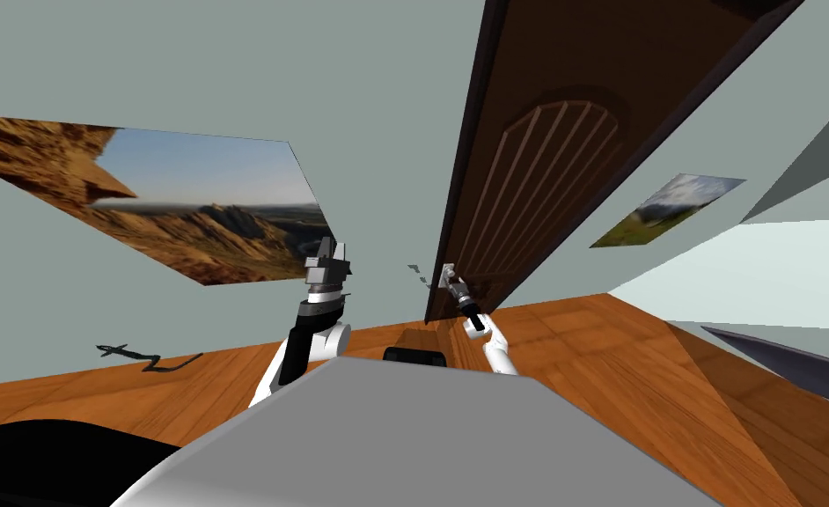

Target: Pull the door open

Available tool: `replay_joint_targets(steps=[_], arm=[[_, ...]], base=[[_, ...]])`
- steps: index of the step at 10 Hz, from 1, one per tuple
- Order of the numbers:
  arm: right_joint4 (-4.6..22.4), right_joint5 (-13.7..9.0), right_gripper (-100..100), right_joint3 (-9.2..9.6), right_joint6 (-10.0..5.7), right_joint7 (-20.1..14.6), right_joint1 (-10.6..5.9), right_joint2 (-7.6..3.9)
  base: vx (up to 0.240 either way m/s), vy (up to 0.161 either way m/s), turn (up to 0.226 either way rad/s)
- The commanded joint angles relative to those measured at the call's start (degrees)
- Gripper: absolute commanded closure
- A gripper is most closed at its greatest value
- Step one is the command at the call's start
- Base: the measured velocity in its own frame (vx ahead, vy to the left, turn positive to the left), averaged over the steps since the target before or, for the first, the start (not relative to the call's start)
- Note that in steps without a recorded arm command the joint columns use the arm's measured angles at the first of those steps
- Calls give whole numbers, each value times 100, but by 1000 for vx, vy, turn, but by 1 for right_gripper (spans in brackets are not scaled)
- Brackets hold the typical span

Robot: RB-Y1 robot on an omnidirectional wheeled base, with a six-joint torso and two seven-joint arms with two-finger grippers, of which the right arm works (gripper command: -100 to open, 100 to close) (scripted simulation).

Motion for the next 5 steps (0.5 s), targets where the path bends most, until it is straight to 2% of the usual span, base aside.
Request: replay_joint_targets(steps=[1, 5], arm=[[172, -27, -100, -237, 2, 154, -118, 101], [519, -86, -100, -761, 34, 468, -372, 330]], base=[[35, -29, 174], [35, -47, 194]])
